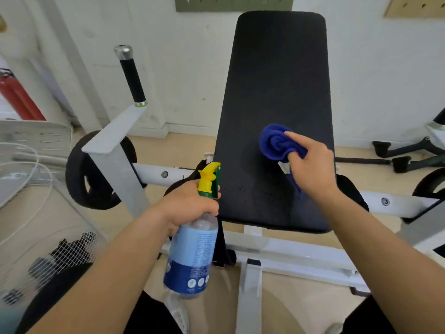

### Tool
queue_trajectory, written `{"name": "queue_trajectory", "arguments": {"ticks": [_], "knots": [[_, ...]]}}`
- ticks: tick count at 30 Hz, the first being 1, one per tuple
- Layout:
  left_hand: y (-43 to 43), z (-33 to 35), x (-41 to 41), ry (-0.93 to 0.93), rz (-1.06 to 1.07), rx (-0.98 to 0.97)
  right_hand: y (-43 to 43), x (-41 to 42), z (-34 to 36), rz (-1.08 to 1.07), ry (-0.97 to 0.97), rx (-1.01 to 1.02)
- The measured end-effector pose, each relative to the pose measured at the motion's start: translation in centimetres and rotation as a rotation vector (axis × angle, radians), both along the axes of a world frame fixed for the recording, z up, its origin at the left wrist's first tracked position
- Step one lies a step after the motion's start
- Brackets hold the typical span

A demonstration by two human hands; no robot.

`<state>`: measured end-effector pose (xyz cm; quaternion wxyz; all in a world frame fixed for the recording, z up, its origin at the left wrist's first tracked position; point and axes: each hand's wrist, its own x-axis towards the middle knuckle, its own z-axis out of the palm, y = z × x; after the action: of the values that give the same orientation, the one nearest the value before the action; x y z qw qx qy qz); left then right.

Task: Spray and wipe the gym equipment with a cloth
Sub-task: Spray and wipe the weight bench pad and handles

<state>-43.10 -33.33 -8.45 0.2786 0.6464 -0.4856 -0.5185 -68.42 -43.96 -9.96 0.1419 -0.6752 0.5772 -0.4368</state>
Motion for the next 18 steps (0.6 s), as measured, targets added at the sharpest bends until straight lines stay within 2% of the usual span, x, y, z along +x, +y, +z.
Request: {"name": "queue_trajectory", "arguments": {"ticks": [6,10,12,14,16,18], "knots": [[2.2,-1.1,0.5,0.023,-0.022,0.094,0.3,-1.3,0.0,-0.023,-0.016,0.006],[3.4,-1.6,1.4,-0.033,-0.045,0.128,0.5,0.5,-1.7,0.002,0.021,-0.053],[3.8,-1.6,1.6,-0.018,-0.044,0.114,0.3,2.4,-3.6,0.067,0.129,-0.032],[3.8,-1.7,2.2,0.011,-0.013,0.083,0.4,4.7,-6.1,0.131,0.345,-0.008],[3.5,-1.5,2.6,0.009,0.021,0.024,1.5,7.0,-8.4,0.225,0.55,-0.117],[3.2,-1.2,3.0,0.042,0.073,-0.017,3.0,8.3,-10.1,0.376,0.648,-0.213]]}}
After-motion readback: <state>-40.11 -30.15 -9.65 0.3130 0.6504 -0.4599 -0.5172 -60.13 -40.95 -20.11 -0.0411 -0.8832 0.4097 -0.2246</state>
